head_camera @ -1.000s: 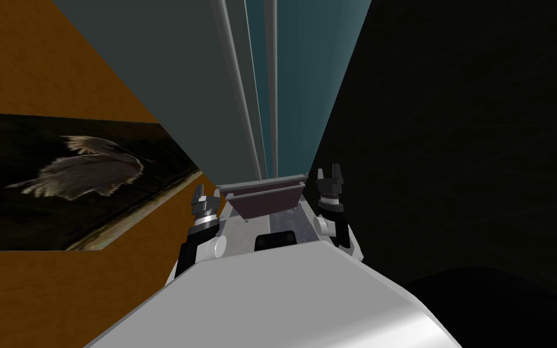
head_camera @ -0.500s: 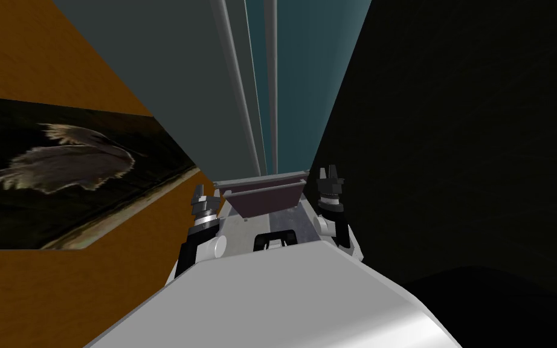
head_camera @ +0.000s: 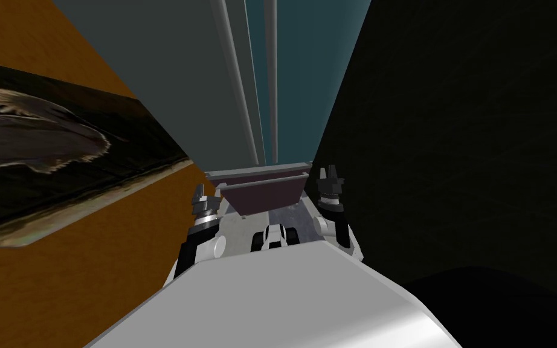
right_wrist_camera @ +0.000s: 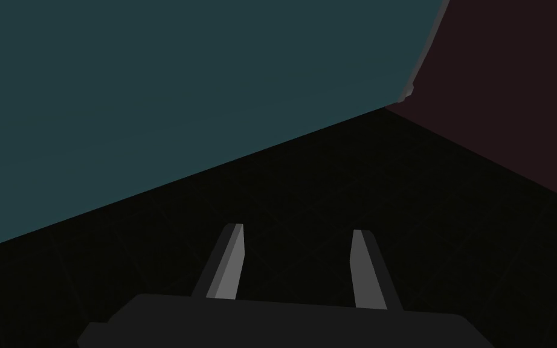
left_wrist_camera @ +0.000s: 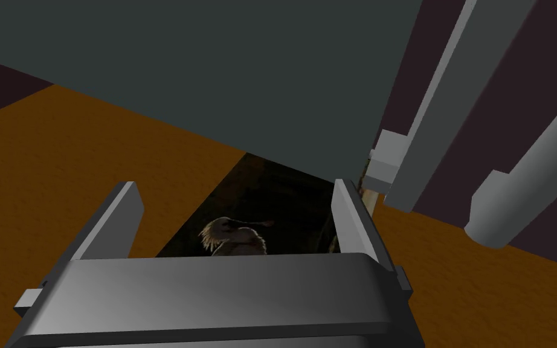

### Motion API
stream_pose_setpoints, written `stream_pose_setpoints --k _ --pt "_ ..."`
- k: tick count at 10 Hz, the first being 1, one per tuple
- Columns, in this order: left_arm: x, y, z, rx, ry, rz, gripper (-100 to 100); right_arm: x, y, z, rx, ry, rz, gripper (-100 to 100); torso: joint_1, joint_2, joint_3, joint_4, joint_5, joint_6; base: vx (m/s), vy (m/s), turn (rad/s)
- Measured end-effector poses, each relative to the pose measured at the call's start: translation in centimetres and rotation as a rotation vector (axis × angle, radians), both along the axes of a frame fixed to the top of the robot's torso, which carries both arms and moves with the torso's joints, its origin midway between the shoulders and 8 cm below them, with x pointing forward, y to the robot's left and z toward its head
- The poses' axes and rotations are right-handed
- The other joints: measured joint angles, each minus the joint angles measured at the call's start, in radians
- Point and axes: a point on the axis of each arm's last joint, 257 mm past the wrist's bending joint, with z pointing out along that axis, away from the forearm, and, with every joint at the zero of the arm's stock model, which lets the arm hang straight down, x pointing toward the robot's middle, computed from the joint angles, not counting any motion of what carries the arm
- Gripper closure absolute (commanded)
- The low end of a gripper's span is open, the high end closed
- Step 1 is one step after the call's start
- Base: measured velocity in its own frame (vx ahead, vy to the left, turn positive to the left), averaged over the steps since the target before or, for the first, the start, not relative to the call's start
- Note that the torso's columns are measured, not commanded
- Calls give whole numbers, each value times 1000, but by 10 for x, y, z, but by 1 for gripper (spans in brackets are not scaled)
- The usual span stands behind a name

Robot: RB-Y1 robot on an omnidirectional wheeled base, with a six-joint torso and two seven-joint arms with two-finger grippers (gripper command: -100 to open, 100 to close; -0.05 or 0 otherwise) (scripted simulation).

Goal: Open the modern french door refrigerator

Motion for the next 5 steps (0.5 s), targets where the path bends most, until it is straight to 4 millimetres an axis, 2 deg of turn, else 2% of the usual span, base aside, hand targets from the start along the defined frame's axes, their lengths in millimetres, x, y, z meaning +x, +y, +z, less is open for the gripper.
stream_pose_setpoints --k 5 --pt "14 -5 -20 101 54 -65 -100 0 0 0 0 0 0 0 0 13 -25 14 0 0 20 7 -7"
